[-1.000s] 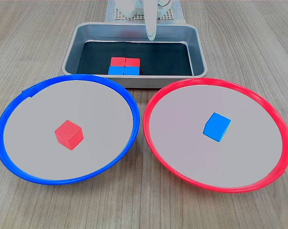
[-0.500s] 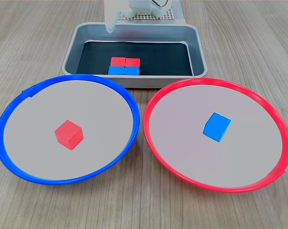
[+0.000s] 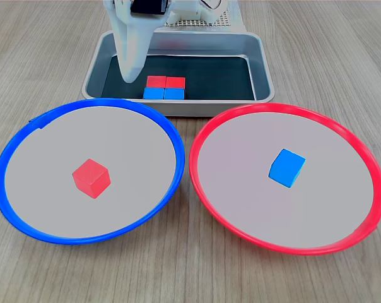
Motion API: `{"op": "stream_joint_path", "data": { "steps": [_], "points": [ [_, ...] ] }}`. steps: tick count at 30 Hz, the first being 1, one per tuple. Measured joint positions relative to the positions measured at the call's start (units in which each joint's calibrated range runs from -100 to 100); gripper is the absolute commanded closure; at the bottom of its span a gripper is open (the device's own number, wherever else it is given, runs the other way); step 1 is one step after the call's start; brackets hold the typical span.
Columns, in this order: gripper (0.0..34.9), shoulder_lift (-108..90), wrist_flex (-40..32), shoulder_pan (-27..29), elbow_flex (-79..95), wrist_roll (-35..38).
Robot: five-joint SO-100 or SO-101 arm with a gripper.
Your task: Resolve any anomalies and move all blocks to matching dishes
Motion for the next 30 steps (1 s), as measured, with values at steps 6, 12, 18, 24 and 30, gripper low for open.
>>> {"op": "stream_joint_path", "data": {
  "steps": [6,12,18,24,30],
  "points": [
    [34.9,3.9,-1.5,-0.3,-1.2,2.2],
    [34.9,5.7,-5.8,-2.6,-0.7,4.1],
    [34.9,5.6,-7.3,-8.0,2.4,4.0],
    [34.9,2.9,-7.3,-11.7,5.4,3.3],
    [34.7,0.1,-2.1,-11.3,3.7,3.0]
  ]
}}
